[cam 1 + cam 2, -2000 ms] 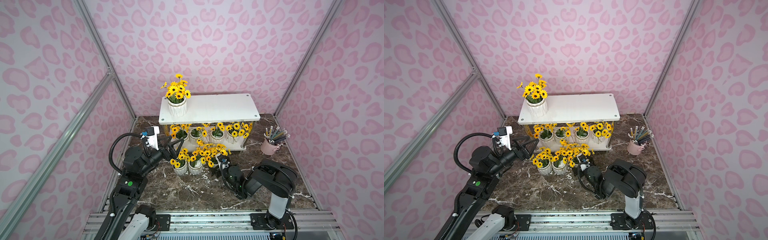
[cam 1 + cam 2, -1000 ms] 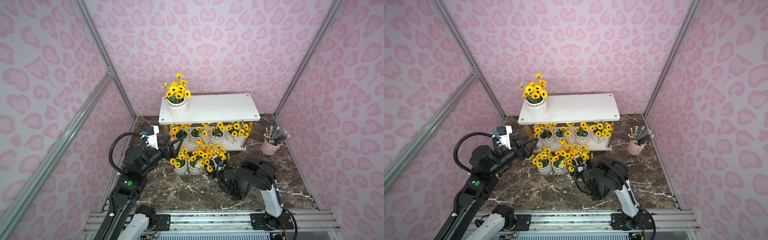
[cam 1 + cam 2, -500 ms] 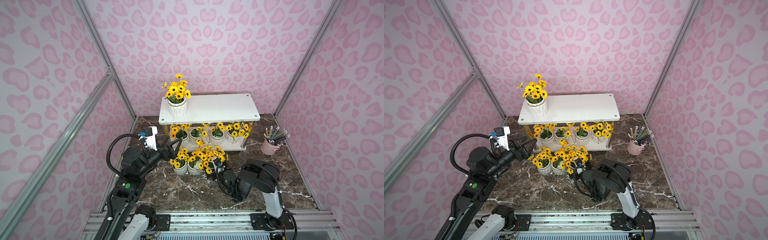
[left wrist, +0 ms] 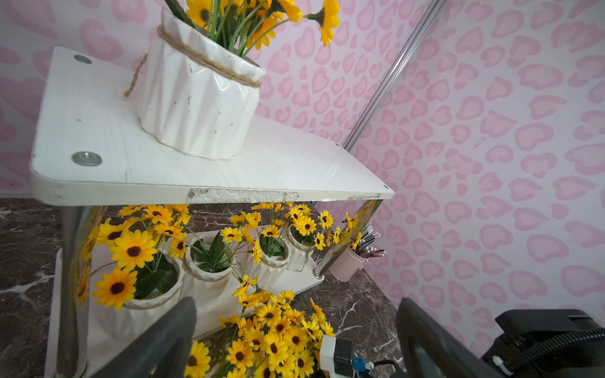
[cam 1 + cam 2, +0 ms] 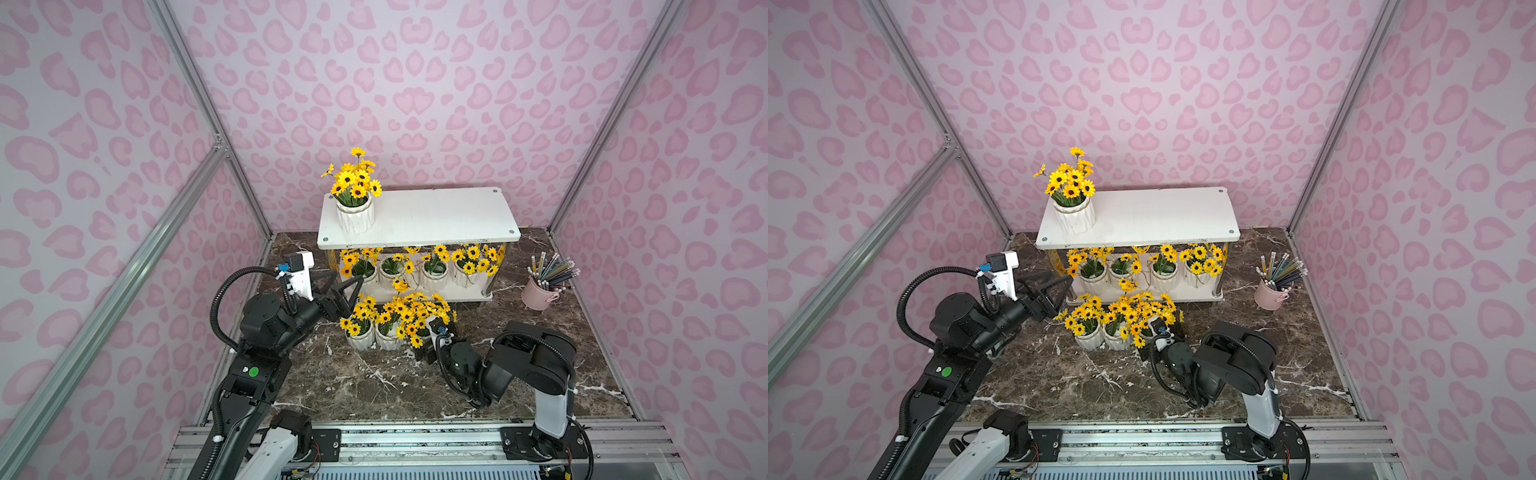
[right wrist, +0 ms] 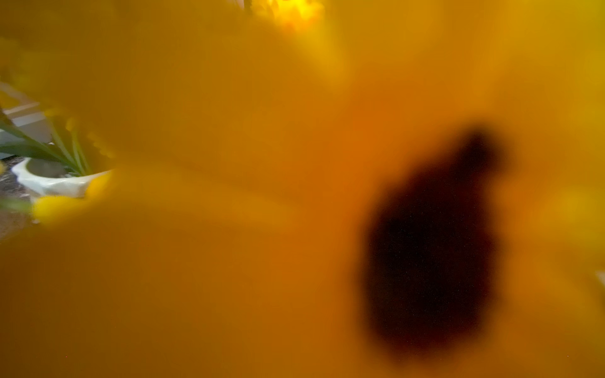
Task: Take the sunflower pots off the shelves
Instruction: Place the sunflower pot at the center of the board.
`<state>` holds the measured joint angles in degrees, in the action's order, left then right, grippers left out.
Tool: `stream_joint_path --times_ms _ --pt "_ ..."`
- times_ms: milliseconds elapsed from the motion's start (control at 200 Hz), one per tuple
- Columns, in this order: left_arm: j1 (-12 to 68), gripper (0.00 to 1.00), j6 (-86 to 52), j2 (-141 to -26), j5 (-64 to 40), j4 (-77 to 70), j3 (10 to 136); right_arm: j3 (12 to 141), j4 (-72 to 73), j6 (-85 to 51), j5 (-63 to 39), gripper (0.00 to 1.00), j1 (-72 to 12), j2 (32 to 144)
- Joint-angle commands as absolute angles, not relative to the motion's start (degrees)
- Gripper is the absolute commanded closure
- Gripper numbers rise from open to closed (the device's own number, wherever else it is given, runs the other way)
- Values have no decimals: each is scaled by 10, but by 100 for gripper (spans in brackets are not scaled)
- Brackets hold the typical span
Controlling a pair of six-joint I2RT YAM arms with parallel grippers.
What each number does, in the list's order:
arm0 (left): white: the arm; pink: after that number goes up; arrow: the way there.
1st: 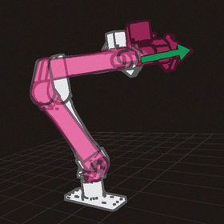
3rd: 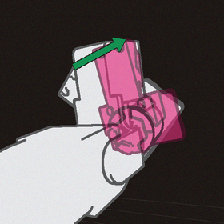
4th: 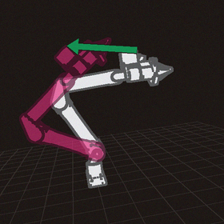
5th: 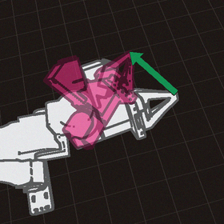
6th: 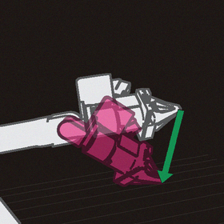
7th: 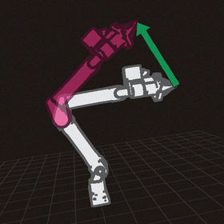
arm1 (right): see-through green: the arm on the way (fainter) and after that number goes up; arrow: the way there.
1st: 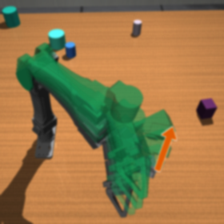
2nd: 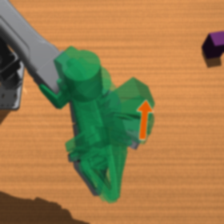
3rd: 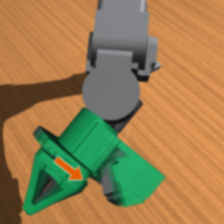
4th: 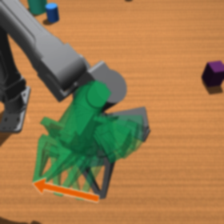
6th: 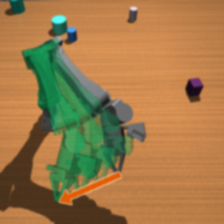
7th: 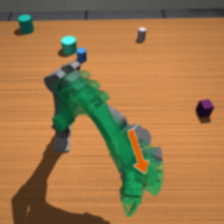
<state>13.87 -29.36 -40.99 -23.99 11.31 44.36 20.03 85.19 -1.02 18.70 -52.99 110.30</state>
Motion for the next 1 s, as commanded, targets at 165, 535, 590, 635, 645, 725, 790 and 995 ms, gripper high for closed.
stream_joint_path --times_ms 165,535,590,635,645,725,790,995 --pt "139 3 -283 -409 -236 110 450 202 757 -11 218 1 -532 1052" --pt "138 3 -274 -405 -230 117 458 171 637 -25 210 1 -536 945" --pt "138 3 -273 -406 -229 118 460 170 623 -25 209 1 -538 935" --pt "139 3 -272 -408 -229 119 461 171 613 -22 202 1 -538 930" --pt "138 3 -272 -408 -229 119 461 172 609 -21 201 1 -539 928" --pt "138 3 -271 -408 -229 123 465 174 581 -18 197 1 -546 910" --pt "138 3 -266 -408 -226 130 472 175 548 -19 195 1 -551 888" --pt "139 3 -225 -416 -193 171 519 166 424 -24 193 1 -567 772"
